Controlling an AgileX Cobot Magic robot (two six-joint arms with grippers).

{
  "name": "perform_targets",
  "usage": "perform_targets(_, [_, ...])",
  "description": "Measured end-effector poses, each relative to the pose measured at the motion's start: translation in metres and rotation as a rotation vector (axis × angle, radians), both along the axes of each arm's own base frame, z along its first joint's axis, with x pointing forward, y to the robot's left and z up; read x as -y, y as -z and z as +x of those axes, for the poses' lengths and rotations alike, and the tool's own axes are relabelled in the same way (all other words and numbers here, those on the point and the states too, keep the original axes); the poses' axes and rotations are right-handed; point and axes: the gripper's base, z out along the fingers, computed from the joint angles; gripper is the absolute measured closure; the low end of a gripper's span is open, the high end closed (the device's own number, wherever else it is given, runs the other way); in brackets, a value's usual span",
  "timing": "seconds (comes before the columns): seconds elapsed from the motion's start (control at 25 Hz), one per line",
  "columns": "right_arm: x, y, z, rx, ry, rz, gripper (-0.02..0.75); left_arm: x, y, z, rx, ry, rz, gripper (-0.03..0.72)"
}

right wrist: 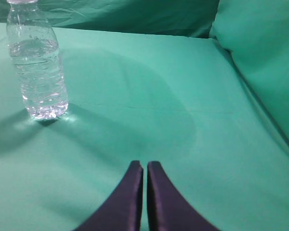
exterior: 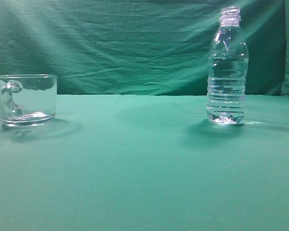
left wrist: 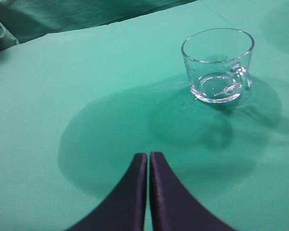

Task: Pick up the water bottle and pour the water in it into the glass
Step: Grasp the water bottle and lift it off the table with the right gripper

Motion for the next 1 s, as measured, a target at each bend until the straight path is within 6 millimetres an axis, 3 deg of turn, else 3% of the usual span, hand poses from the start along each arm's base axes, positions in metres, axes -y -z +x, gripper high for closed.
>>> perform_targets(1.0, [0.0,0.0,0.0,0.0,0.001,0.002,0.738,0.0,0.0,0.0,0.0,0.0,0.0,0.688])
